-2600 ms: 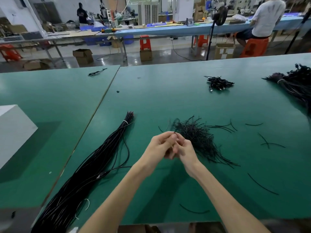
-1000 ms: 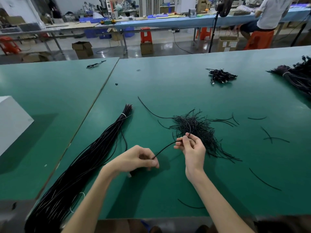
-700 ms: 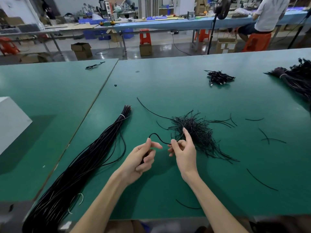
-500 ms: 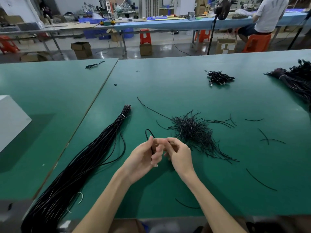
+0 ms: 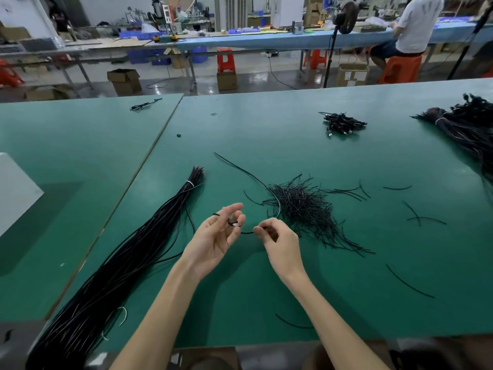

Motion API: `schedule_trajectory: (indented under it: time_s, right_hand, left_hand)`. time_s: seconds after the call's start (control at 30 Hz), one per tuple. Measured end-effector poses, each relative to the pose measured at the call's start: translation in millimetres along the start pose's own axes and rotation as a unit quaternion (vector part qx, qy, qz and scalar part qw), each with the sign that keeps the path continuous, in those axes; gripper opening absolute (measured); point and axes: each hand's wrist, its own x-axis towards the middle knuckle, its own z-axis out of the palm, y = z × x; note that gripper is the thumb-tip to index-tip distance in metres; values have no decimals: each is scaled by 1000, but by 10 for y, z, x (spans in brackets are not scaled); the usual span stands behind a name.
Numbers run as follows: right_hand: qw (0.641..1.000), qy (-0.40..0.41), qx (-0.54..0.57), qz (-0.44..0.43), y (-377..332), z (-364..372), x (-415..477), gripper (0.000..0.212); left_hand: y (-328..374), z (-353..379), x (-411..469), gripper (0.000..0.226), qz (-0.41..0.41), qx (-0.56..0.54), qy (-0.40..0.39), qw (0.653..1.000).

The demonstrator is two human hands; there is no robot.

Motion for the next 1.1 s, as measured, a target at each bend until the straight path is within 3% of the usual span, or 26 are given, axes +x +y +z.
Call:
schedule_trajectory:
  time_s: [0.1, 0.2, 0.37, 0.5, 0.6, 0.77, 0.97, 1.1]
  right_hand:
    - [998, 45, 40, 20, 37, -28, 3, 12]
    - [994, 65, 74, 46, 62, -44, 20, 17]
    - [996, 51, 53, 42, 73, -6, 26, 19]
    - [994, 60, 79, 53, 76, -12, 34, 17]
    - [994, 55, 75, 55, 66, -14, 35, 16]
    - [996, 37, 61, 55, 57, -21, 21, 14]
    - [999, 21, 17, 37, 42, 0, 17, 10]
    - [999, -15, -37, 26, 45, 11, 21, 12]
  left_hand:
    - [36, -111, -18, 30, -31, 81, 19, 996]
    - [84, -249, -47, 47, -10, 106, 39, 994]
    - [102, -341, -78, 26, 64, 14, 46, 997]
    - [176, -406, -113, 59, 77, -172, 13, 982]
    - [222, -409, -129, 75, 119, -183, 5, 976]
    - [165, -342, -87, 31, 158, -59, 72, 983]
    - [191, -280, -126, 36, 127, -130, 55, 982]
    - [199, -268, -156, 38, 68, -207, -6, 976]
